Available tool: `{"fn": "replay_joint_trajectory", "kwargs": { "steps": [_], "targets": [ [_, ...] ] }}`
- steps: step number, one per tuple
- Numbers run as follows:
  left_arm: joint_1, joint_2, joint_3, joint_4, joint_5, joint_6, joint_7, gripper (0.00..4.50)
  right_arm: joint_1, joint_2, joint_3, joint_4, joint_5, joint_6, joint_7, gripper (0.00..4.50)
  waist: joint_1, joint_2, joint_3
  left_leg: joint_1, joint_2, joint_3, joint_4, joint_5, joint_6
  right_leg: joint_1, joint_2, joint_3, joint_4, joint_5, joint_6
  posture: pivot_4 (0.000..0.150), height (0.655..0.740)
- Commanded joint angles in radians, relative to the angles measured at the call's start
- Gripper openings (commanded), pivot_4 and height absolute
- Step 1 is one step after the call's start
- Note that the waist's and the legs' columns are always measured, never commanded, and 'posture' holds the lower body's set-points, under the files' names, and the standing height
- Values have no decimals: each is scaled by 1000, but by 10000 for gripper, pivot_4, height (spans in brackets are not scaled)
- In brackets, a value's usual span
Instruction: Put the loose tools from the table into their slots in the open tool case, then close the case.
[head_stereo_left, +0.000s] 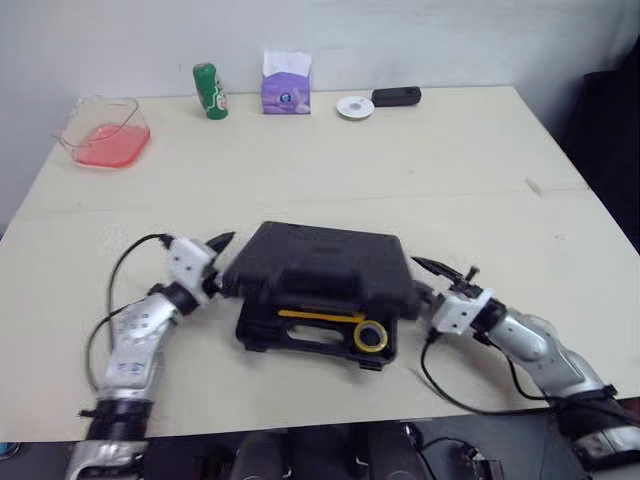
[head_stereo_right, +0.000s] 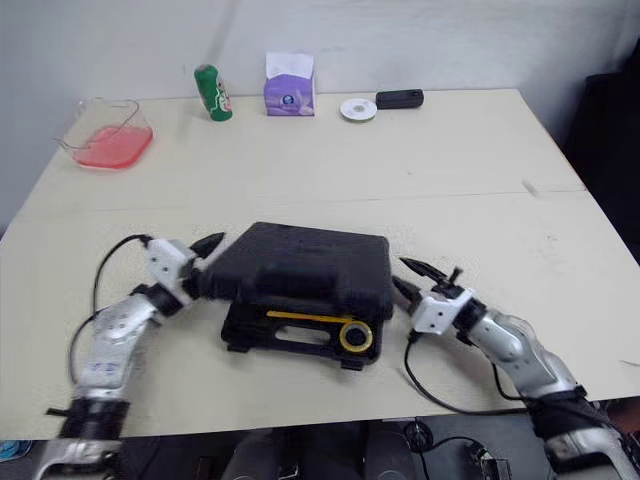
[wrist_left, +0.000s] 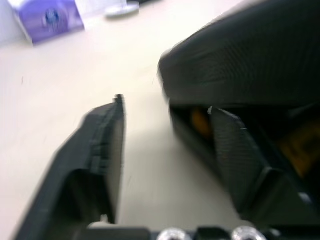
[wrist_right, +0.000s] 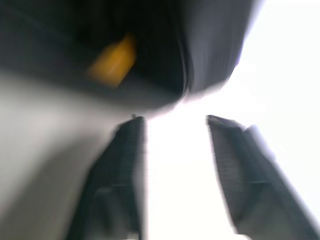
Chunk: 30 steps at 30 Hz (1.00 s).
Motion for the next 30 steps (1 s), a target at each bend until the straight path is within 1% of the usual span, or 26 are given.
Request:
{"fn": "replay_joint_trajectory", "kwargs": {
  "steps": [1,2,4,5,7,11,15,17,19,20,22,24,25,26,27,28,29,30],
  "targets": [
    [46,30,42,-105,-52,48,-46,44735,34,-34,-41,-84,89,42,77,41336,2,0,0,0,-1,0,1,0,0,0,0,0,-2,0,0,1500,7400],
    [86,50,72,-131,-71,81,-61,44735,62,-51,-49,-99,116,60,110,44332,2,-1,0,1,-1,0,1,0,0,0,0,0,-2,0,0,1500,7400],
    [169,93,142,-152,-111,138,-90,44735,124,-91,-75,-149,199,122,186,44332,3,-1,0,2,0,0,0,-1,0,1,-1,1,-3,0,0,1500,7400],
    [188,104,173,-157,-123,163,-82,44735,162,-110,-81,-188,292,169,257,44332,4,-1,0,2,0,0,0,-1,0,1,-1,2,-3,0,0,1500,7400],
    [191,120,196,-161,-130,170,-90,44735,200,-104,-107,-254,441,241,325,44332,10,-2,0,1,1,-2,0,-2,0,2,0,2,-5,0,-1,1500,7400],
    [158,123,211,-159,-125,192,-86,44735,230,-91,-163,-310,526,344,370,44332,18,-3,-1,2,0,-4,1,-3,1,4,-1,1,-6,2,-2,1500,7400],
    [148,124,203,-156,-99,170,-101,44735,258,-111,-207,-356,597,452,446,44332,26,-3,-1,2,1,-3,0,-5,0,3,-1,1,-7,2,-2,1500,7400],
    [145,126,191,-153,-99,162,-129,44735,273,-120,-237,-393,666,577,472,44332,28,-3,-1,1,2,-2,0,-5,0,3,0,1,-9,2,-2,1500,7400],
    [141,127,182,-150,-99,160,-154,44735,272,-116,-259,-415,691,639,488,44332,27,-3,-1,1,2,-1,1,-5,0,2,0,0,-9,2,-2,1500,7400],
    [131,132,170,-143,-97,157,-174,42166,269,-112,-269,-426,704,661,500,42083,28,-3,-1,1,1,0,1,-5,1,2,0,0,-9,2,-2,1500,7400],
    [88,143,132,-112,-73,139,-212,36151,271,-114,-270,-456,726,724,530,36019,29,-3,-1,1,1,0,1,-5,1,2,0,-1,-8,2,-2,1500,7400],
    [34,146,89,-73,-40,132,-227,27044,263,-101,-256,-479,716,757,541,26239,30,-3,-1,1,1,0,1,-5,1,2,0,-1,-8,2,-2,1500,7400],
    [16,146,75,-59,-27,127,-233,22112,258,-92,-255,-486,715,773,541,20450,32,-3,-1,1,1,-1,1,-5,1,2,0,-1,-8,2,-2,1500,7400],
    [-1,146,58,-43,-13,121,-240,18046,250,-84,-252,-492,709,787,538,15973,32,-3,-1,1,1,-1,1,-5,1,2,0,-2,-8,2,-2,1500,7400],
    [-15,145,45,-28,-2,116,-244,12808,242,-79,-248,-493,699,796,541,10274,31,-3,-1,1,1,0,1,-5,1,2,0,-1,-8,2,-2,1500,7400],
    [-33,141,31,-10,12,115,-243,9100,233,-73,-239,-496,686,804,545,6295,31,-3,-1,0,1,0,1,-6,2,1,0,-1,-8,3,-2,1500,7400],
    [-58,137,8,15,29,115,-246,4162,218,-63,-223,-497,672,814,547,1379,30,-4,-1,0,0,0,1,-6,2,1,1,-1,-8,3,-2,1500,7400],
    [-76,133,-7,31,40,114,-249,1064,208,-55,-214,-497,661,821,549,0,29,-4,-1,-1,0,0,1,-6,2,1,2,-1,-9,3,-2,1500,7400]
  ]
}}
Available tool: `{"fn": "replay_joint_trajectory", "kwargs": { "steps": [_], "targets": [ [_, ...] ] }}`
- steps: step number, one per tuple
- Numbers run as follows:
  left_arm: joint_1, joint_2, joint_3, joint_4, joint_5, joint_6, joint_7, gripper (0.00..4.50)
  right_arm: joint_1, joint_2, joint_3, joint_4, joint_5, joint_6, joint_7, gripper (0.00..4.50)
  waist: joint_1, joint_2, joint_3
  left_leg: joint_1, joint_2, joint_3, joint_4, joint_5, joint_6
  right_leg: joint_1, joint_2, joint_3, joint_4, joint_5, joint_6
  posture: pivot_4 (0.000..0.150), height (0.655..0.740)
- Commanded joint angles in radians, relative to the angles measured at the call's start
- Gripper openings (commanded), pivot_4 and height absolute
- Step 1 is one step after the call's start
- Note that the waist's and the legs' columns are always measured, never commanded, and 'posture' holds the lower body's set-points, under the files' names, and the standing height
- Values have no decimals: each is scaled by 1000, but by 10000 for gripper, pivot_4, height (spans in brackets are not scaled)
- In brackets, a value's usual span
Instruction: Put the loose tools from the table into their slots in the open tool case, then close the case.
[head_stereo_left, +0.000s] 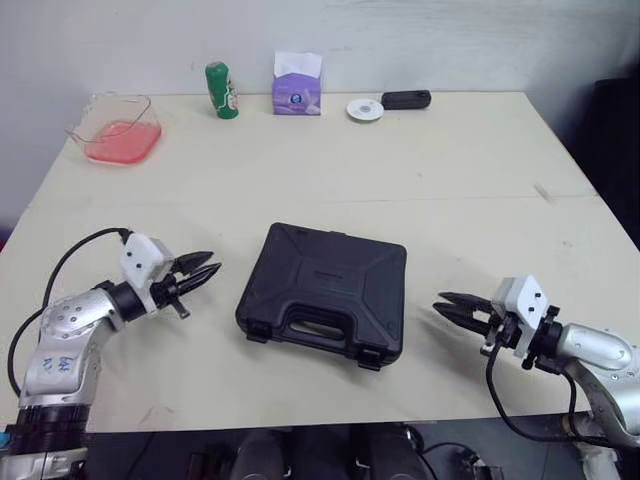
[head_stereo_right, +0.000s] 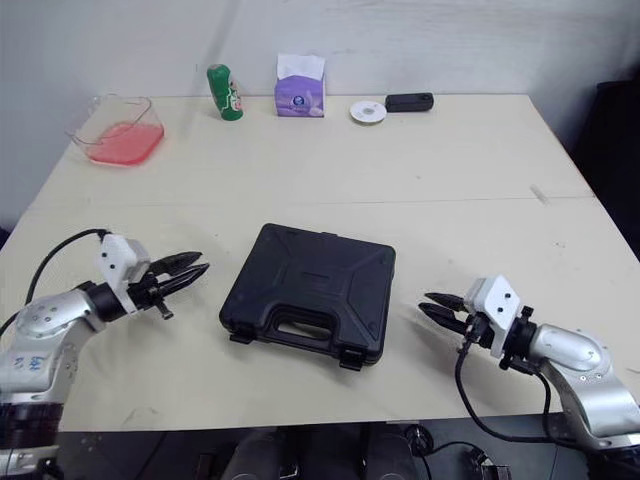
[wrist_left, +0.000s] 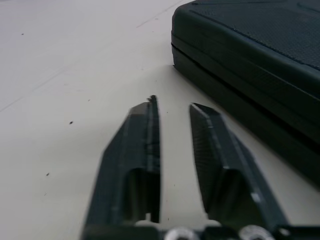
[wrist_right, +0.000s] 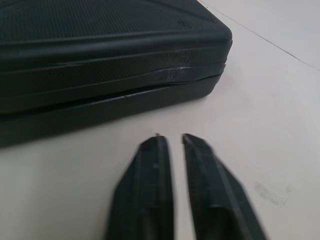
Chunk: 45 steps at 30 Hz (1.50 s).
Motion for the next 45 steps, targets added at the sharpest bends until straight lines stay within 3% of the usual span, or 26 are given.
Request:
{"fn": "replay_joint_trajectory", "kwargs": {
  "steps": [1,11,18,28,45],
  "targets": [
    [-60,-1,-48,54,48,-22,-11,1064,-34,24,28,-27,-32,29,7,0,-2,0,0,0,0,0,0,0,0,0,0,0,0,0,0,1500,7400],
    [-172,-58,-158,158,117,-27,-30,1064,-160,52,144,114,-219,5,45,0,-1,0,0,-2,-1,1,2,1,1,-1,2,0,1,1,1,1500,7400],
    [-159,-60,-220,121,115,26,-87,1064,-216,98,167,135,-227,25,80,0,-3,-1,-1,-2,0,1,3,1,1,-1,4,1,1,1,1,1500,7400],
    [-35,-51,-242,-65,77,97,-158,1064,-313,125,178,243,-261,-46,142,0,-3,-1,-1,-2,-1,1,4,1,2,-1,1,1,1,1,1,1500,7400],
    [264,-64,-172,-419,28,184,-87,1064,-659,226,209,737,-439,-273,149,0,-29,0,-1,-1,0,1,2,1,1,-1,-2,1,0,1,1,1500,7400]
  ]
}}
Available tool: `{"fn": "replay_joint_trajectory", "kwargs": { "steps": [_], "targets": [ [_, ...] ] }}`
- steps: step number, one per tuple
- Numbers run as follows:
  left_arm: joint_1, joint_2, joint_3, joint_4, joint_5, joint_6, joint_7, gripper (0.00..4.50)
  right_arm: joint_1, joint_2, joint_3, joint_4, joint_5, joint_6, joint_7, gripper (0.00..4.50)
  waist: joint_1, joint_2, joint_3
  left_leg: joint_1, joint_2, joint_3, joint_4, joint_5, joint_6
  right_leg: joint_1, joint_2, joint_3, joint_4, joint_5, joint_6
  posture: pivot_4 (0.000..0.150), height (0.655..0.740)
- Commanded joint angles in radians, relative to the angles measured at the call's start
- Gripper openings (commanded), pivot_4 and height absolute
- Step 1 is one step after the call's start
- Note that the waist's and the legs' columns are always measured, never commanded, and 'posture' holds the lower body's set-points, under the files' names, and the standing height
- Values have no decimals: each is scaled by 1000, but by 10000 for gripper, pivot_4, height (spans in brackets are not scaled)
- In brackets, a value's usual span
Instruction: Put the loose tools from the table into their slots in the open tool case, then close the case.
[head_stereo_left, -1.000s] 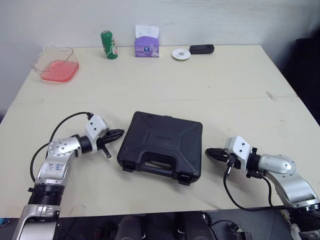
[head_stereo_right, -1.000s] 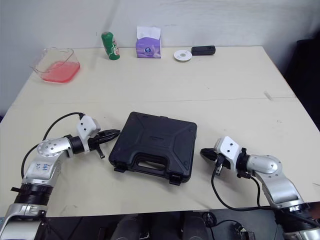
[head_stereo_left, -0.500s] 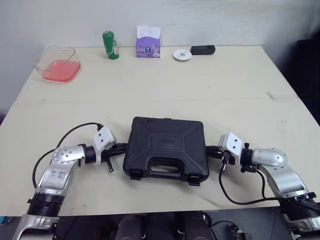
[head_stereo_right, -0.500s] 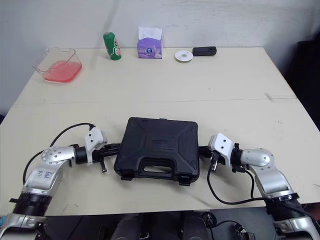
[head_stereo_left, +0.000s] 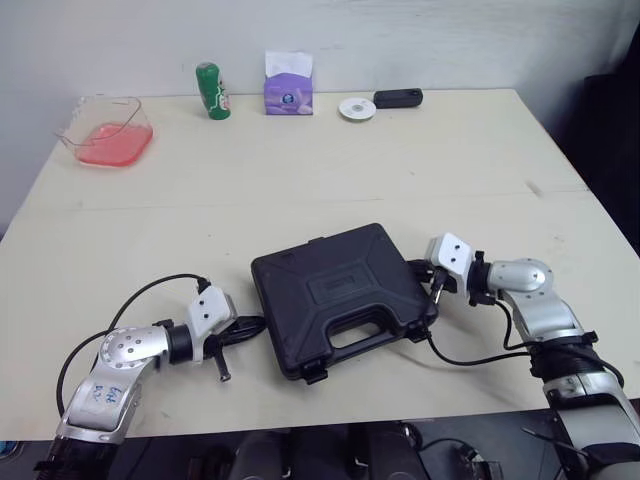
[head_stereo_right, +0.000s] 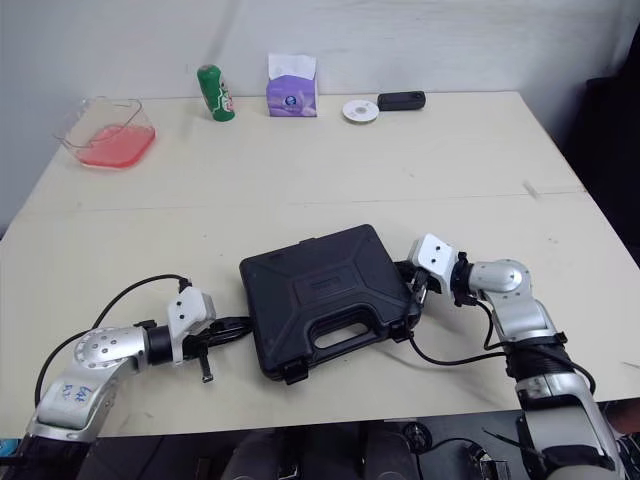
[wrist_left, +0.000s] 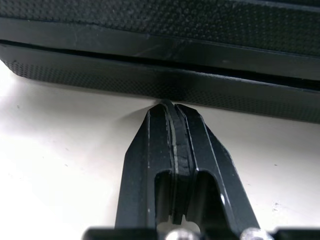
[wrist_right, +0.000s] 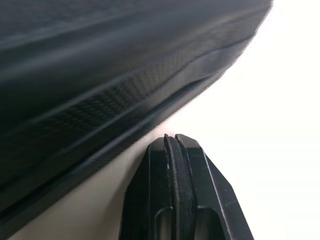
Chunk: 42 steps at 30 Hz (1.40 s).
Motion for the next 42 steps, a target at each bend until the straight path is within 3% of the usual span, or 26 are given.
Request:
{"fn": "replay_joint_trajectory", "kwargs": {
  "steps": [1,8,12,20,26,34,42],
  "targets": [
    [71,2,20,-116,-64,-9,-19,1064,-41,3,-4,71,-31,-56,-29,0,-1,0,0,0,0,0,0,0,0,0,0,0,0,0,0,1500,7400],
    [153,27,172,-136,-156,3,-19,1064,6,-65,-69,21,18,-78,2,0,2,0,0,0,1,-1,0,0,-1,0,-1,0,0,0,-1,1500,7400],
    [49,87,323,-12,-297,94,-56,1064,247,-194,-210,-232,152,12,61,0,21,1,0,-3,1,-4,-1,0,-1,0,-2,0,-1,-1,-1,1500,7400],
    [-241,96,211,298,-169,-30,-61,1064,603,-295,-395,-565,293,261,45,0,24,3,-1,1,0,-1,-1,-1,0,1,0,-1,-1,1,0,1500,7400],
    [-435,30,65,514,-53,-141,-77,1064,807,-301,-410,-719,299,355,50,0,30,2,-1,0,-1,0,-1,-1,0,0,4,-1,-1,1,0,1500,7400],
    [-532,-32,-28,688,19,-232,-128,1064,786,-195,-267,-757,223,339,-42,0,21,0,-2,0,1,0,-1,0,0,0,6,0,-1,1,1,1500,7400],
    [-505,-37,-39,670,15,-232,-165,1064,654,-118,-189,-708,210,328,-73,0,16,-2,-3,0,1,0,0,0,-1,0,6,0,-1,1,0,1500,7400]
  ]
}}
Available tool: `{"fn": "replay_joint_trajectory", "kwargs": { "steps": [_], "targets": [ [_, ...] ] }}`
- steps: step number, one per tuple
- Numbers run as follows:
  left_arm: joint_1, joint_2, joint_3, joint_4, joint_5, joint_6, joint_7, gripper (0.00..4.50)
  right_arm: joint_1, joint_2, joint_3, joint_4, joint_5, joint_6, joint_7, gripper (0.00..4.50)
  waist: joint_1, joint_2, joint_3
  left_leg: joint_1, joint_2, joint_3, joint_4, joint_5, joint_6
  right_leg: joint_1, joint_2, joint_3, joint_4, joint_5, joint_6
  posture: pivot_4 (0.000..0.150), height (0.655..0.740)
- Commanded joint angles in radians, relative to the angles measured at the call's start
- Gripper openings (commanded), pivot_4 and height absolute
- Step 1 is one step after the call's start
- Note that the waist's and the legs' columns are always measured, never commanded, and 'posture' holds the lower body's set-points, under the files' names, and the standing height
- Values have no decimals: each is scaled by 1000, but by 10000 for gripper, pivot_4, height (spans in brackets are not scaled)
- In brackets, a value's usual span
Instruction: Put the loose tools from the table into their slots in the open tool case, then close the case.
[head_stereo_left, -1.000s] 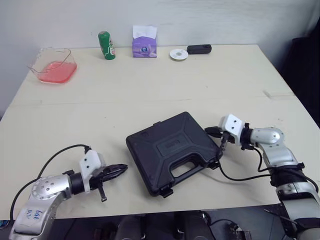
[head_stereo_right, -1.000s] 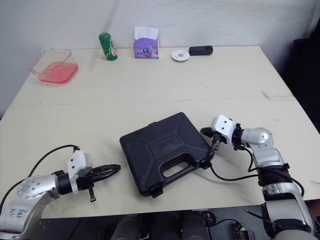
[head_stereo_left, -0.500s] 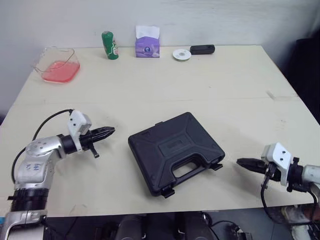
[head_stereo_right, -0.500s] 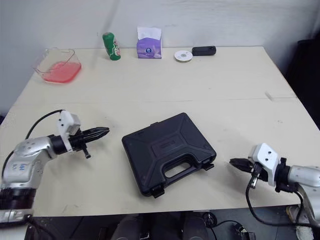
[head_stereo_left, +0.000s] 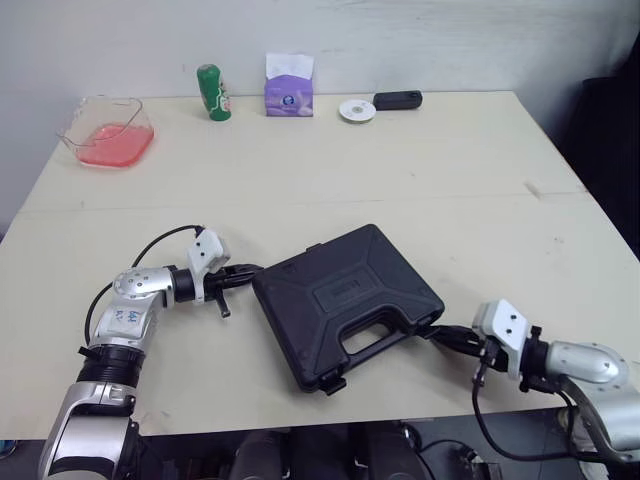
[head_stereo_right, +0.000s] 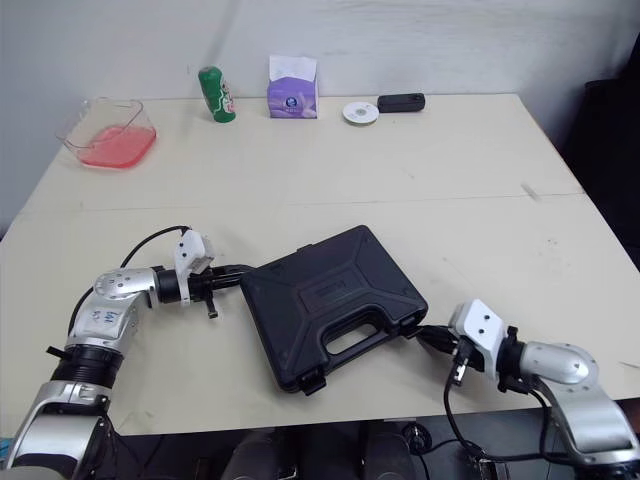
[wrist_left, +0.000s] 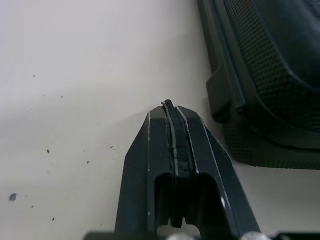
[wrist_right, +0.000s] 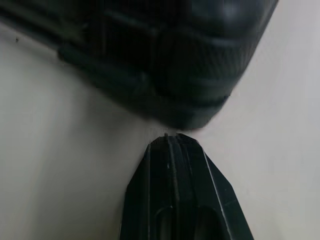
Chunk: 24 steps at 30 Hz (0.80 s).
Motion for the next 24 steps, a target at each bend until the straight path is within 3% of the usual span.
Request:
{"fn": "replay_joint_trajectory", "kwargs": {
  "steps": [1,12,24],
  "targets": [
    [20,1,6,-42,-7,-1,-11,1064,-21,25,29,11,-7,-10,-13,0,-2,0,0,0,0,0,0,0,0,0,0,0,0,0,0,1500,7400],
    [288,-3,80,-383,-71,127,102,1064,-185,73,60,153,-65,-78,-60,0,-15,0,0,1,0,0,0,0,0,0,-5,1,1,0,0,1500,7400],
    [463,-15,197,-595,-139,200,232,1064,-265,107,46,233,-79,-58,-159,0,-16,0,0,0,0,0,-1,0,0,0,-7,1,0,0,0,1500,7400]
  ]
}}
